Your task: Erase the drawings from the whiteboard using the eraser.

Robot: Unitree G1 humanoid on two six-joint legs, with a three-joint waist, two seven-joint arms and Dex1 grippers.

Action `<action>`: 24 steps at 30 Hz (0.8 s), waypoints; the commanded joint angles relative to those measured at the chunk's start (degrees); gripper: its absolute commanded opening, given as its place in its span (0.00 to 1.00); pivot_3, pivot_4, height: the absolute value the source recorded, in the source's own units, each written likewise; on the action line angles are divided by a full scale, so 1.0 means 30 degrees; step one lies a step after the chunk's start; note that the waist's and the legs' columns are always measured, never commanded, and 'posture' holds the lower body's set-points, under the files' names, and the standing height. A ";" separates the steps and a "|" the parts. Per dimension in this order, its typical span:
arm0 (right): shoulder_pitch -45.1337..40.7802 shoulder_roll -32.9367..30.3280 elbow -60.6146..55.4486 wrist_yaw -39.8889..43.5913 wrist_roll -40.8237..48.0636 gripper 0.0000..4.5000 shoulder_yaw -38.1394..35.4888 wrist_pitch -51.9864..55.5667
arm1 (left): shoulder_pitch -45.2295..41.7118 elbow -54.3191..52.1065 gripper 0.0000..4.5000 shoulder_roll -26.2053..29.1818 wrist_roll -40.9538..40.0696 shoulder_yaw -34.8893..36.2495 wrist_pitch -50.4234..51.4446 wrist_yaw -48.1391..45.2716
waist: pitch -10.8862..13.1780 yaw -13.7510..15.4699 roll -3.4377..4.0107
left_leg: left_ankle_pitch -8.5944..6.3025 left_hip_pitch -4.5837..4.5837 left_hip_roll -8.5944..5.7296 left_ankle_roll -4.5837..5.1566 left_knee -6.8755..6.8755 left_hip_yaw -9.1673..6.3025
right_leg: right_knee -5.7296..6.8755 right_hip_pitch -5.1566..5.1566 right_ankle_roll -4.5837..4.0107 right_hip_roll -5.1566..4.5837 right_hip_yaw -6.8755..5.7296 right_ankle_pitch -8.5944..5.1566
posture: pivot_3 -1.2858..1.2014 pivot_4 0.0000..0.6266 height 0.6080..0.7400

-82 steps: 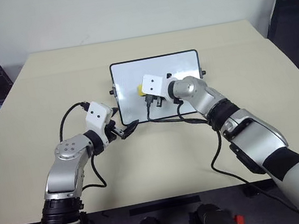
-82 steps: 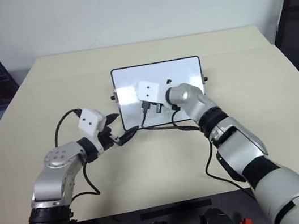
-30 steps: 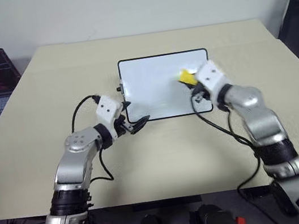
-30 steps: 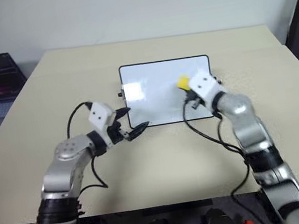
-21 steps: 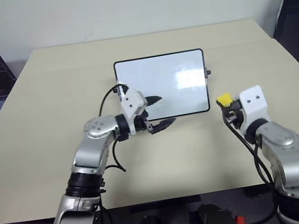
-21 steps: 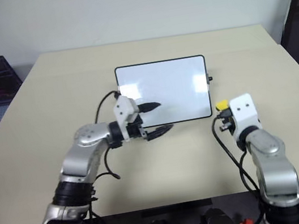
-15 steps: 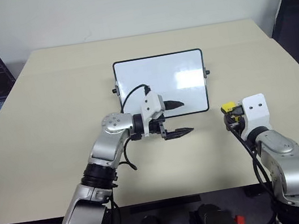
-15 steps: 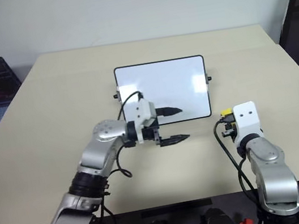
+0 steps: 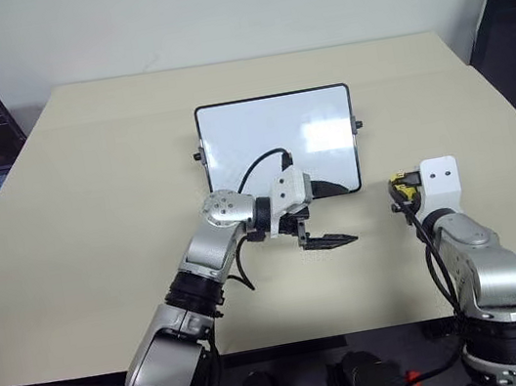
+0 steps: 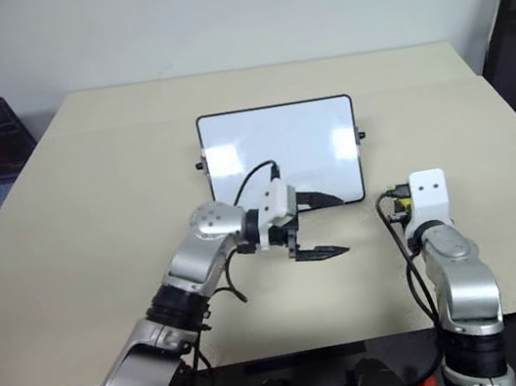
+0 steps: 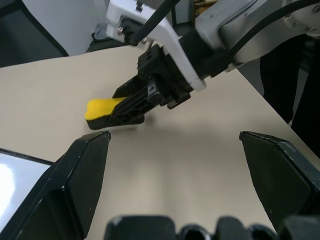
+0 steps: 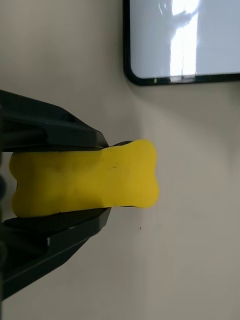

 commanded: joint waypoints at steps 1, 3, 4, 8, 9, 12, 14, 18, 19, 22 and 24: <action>-0.0568 -0.0547 0.0659 -0.0059 0.0489 0.25 -0.0334 -0.0933 | -0.0243 -0.0690 1.00 -0.0286 0.0016 -0.0029 0.0017 0.0125 | 0.0000 0.0000 0.0000 | 0.0000 -0.0001 -0.0001 0.0000 0.0000 -0.0004 | 0.0000 0.0000 -0.0001 0.0000 -0.0003 0.0000 | 0.52 0.24 1.00; -0.0764 -0.0653 0.1195 -0.0330 0.0700 0.25 -0.0608 -0.1272 | -0.0280 -0.0754 1.00 -0.0361 0.0031 -0.0033 0.0064 0.0186 | 0.0000 -0.0001 0.0000 | 0.0000 0.0000 0.0000 0.0000 0.0000 -0.0001 | 0.0003 0.0000 -0.0017 0.0002 0.0001 0.0010 | 0.52 0.24 1.00; -0.0860 -0.0657 0.1450 -0.0374 0.0915 0.33 -0.0800 -0.1377 | -0.0306 -0.0791 1.00 -0.0393 0.0030 -0.0018 0.0096 0.0221 | 0.0000 0.0003 0.0000 | 0.0000 0.0000 -0.0001 0.0001 0.0000 -0.0001 | 0.0003 0.0000 -0.0062 0.0001 0.0000 0.0035 | 0.52 0.24 1.00; -0.0974 -0.0703 0.1942 -0.0279 0.1616 0.62 -0.1124 -0.1727 | -0.0216 -0.1039 1.00 -0.0436 0.0115 0.0055 0.0283 0.0485 | 0.0000 -0.0001 0.0001 | 0.0000 0.0000 0.0000 0.0000 0.0000 -0.0002 | 0.0003 0.0000 -0.0065 0.0003 -0.0001 0.0037 | 0.52 0.24 1.00; -0.0978 -0.0754 0.1991 -0.0299 0.1709 0.70 -0.1129 -0.1782 | -0.0158 -0.1098 1.00 -0.0447 0.0150 0.0137 0.0404 0.0708 | 0.0000 -0.0001 0.0001 | 0.0000 0.0000 0.0000 0.0000 0.0000 -0.0002 | 0.0004 0.0000 -0.0065 0.0003 -0.0001 0.0037 | 0.52 0.24 1.00; -0.0967 -0.0877 0.1998 -0.0335 0.1948 0.94 -0.1108 -0.1853 | 0.0006 -0.1211 1.00 -0.0361 0.0218 0.0341 0.0590 0.1216 | -0.0001 -0.0001 0.0001 | 0.0000 0.0000 0.0000 0.0000 0.0000 0.0000 | 0.0005 0.0000 -0.0064 0.0003 0.0002 0.0037 | 0.52 0.24 1.00; -0.1029 -0.0930 0.1434 -0.0276 0.2198 0.99 -0.1081 -0.2263 | 0.0240 -0.1182 1.00 -0.0106 0.0444 0.0782 0.0495 0.2114 | -0.0001 -0.0012 0.0002 | 0.0000 0.0000 0.0001 0.0000 0.0001 -0.0001 | 0.0005 0.0000 -0.0064 0.0003 0.0002 0.0037 | 0.52 0.24 1.00; -0.0341 -0.1521 -0.1435 0.1468 0.3484 0.99 0.0044 -0.2849 | 0.1294 -0.2574 1.00 0.0722 0.0197 0.2384 0.1527 0.4424 | 0.0002 -0.0118 0.0010 | 0.0000 0.0005 0.0007 0.0001 0.0000 0.0005 | 0.0016 -0.0002 -0.0065 0.0004 0.0013 0.0037 | 0.52 0.24 1.00; 0.0050 -0.1625 -0.2284 0.1861 0.3832 0.99 0.0386 -0.2789 | 0.1777 -0.3311 1.00 0.1014 -0.0038 0.2838 0.2125 0.4925 | 0.0001 -0.0169 0.0011 | -0.0001 0.0003 0.0012 0.0000 -0.0001 -0.0002 | 0.0016 -0.0004 -0.0065 0.0005 0.0008 0.0038 | 0.52 0.24 1.00; 0.1761 -0.1776 -0.4656 0.2536 0.4485 0.99 0.1485 -0.3216 | 0.3870 -0.6469 1.00 0.1720 -0.0818 0.4721 0.4685 0.7149 | -0.0001 -0.0209 0.0012 | -0.0002 0.0001 0.0034 0.0000 -0.0006 -0.0029 | 0.0009 0.0001 -0.0068 0.0005 -0.0013 0.0035 | 0.52 0.24 1.00; 0.2872 -0.1867 -0.5406 0.2424 0.4165 0.99 0.1948 -0.4572 | 0.5325 -0.8368 1.00 0.1749 -0.0888 0.5858 0.5797 0.8988 | -0.0002 -0.0185 0.0013 | -0.0003 -0.0008 0.0039 -0.0001 -0.0005 -0.0041 | 0.0001 0.0001 -0.0072 -0.0030 -0.0015 0.0036 | 0.52 0.24 1.00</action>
